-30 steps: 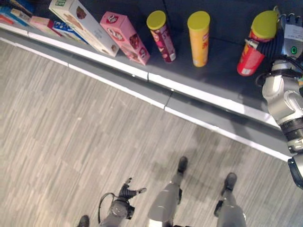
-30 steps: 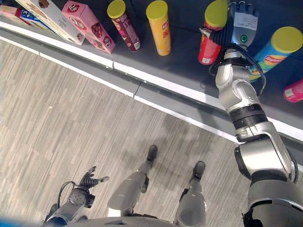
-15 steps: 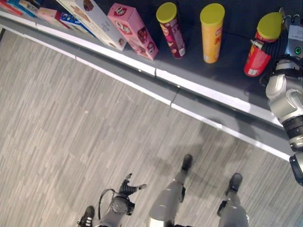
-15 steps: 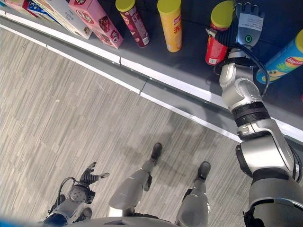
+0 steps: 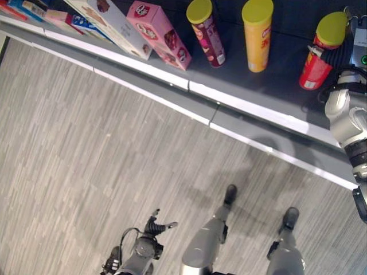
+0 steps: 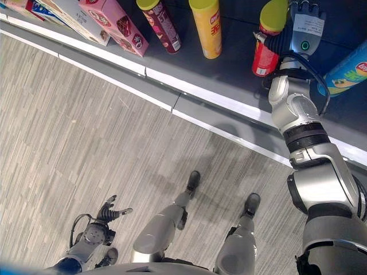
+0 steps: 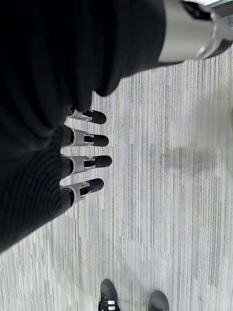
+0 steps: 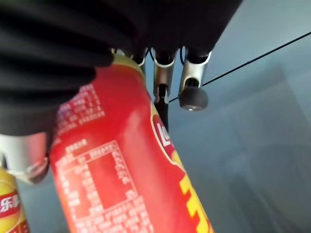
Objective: Put the goods on the table back onto the shelves and tidy them up.
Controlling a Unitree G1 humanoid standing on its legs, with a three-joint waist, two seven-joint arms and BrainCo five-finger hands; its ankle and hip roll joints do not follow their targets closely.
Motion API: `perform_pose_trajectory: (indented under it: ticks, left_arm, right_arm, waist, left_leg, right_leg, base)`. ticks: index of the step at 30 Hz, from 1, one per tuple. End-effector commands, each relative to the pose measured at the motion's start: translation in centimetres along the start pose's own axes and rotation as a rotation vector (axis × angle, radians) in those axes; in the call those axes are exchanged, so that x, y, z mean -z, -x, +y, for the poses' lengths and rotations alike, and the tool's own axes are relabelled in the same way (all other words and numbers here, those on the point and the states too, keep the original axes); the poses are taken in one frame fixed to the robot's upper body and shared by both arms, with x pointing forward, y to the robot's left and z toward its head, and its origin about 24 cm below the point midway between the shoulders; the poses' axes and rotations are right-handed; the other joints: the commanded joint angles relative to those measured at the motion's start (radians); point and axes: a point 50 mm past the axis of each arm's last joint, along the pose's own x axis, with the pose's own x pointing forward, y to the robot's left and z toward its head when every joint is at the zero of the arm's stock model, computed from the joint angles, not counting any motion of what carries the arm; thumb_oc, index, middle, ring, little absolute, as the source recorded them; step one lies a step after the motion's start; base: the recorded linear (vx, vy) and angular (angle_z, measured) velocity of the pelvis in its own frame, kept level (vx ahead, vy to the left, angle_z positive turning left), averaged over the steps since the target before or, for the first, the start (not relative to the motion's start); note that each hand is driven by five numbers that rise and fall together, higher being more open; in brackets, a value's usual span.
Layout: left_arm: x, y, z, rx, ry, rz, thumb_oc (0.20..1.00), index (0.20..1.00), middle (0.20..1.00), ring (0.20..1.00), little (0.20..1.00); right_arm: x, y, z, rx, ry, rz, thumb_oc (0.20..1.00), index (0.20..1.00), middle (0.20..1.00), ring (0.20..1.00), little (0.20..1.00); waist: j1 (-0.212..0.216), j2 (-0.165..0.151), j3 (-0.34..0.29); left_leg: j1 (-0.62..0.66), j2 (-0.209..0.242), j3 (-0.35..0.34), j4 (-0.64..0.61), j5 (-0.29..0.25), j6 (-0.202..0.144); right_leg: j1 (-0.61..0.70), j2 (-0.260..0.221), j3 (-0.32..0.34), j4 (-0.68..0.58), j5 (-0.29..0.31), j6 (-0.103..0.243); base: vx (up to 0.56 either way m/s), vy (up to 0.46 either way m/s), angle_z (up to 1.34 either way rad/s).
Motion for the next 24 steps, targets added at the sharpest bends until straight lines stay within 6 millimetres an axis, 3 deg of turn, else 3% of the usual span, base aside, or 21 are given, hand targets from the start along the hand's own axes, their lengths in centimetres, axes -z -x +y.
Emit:
perform_pose_trajectory:
  ticks: [1,12,16,19,20,24]
  left_arm:
    - [-0.4,-0.5,1.0,-0.032,-0.019,-0.011,1.0,1.0,1.0,1.0,1.0]
    - [-1.2,-0.8,0.7,-0.034,-0.03,-0.032,1.0,1.0,1.0,1.0,1.0]
    - [-1.4,-0.9,0.6,-0.037,-0.034,-0.025,1.0,1.0,1.0,1.0,1.0]
    - [-0.8,-0.9,0.8,-0.048,-0.029,0.017,1.0,1.0,1.0,1.0,1.0]
    - [-0.6,-0.8,0.8,-0.047,-0.033,0.02,1.0,1.0,1.0,1.0,1.0]
    - [0.2,-0.6,1.2,-0.072,-0.023,0.06,1.0,1.0,1.0,1.0,1.0]
  right_arm:
    - [-0.8,-2.1,-2.3,0.111,0.027,-0.067,1.0,1.0,1.0,1.0,1.0]
    - [-2.3,-0.2,-1.0,0.091,-0.03,-0.095,1.0,1.0,1.0,1.0,1.0]
    - [-3.5,0.9,-1.4,0.133,-0.121,-0.118,1.0,1.0,1.0,1.0,1.0]
    - [-4.7,4.2,-2.1,0.14,-0.273,-0.164,1.0,1.0,1.0,1.0,1.0]
    - [-4.6,4.3,-2.1,0.136,-0.273,-0.16,1.0,1.0,1.0,1.0,1.0]
    - [-4.3,8.9,-2.7,0.05,-0.429,-0.16,1.0,1.0,1.0,1.0,1.0]
  waist:
    - [0.011,-0.011,-0.018]
    - [-0.004,-0.031,-0.016]
    - [-0.021,-0.057,-0.025]
    - [-0.06,-0.1,-0.043]
    - [-0.058,-0.102,-0.045]
    - [-0.1,-0.165,-0.072]
  left_leg:
    - [0.007,0.021,0.032,0.004,-0.042,-0.039]
    - [0.012,0.025,0.049,0.004,-0.048,-0.038]
    - [0.021,0.03,0.062,0.004,-0.056,-0.038]
    - [0.042,0.044,0.087,0.004,-0.071,-0.037]
    - [0.043,0.043,0.087,0.004,-0.072,-0.037]
    - [0.08,0.06,0.133,0.004,-0.095,-0.033]
  right_leg:
    - [-0.081,-0.063,0.104,0.208,-0.143,0.019]
    - [-0.077,-0.063,0.112,0.193,-0.134,0.021]
    - [-0.059,-0.059,0.108,0.169,-0.124,0.022]
    - [-0.04,-0.052,0.104,0.146,-0.11,0.022]
    - [-0.036,-0.052,0.103,0.143,-0.109,0.022]
    - [-0.007,-0.042,0.11,0.103,-0.084,0.026]
  base:
    - [0.0,0.0,0.0]
    - [0.0,0.0,0.0]
    - [0.0,0.0,0.0]
    - [0.03,0.013,0.04]
    - [0.03,0.0,0.12]
    - [0.04,0.008,-0.01]
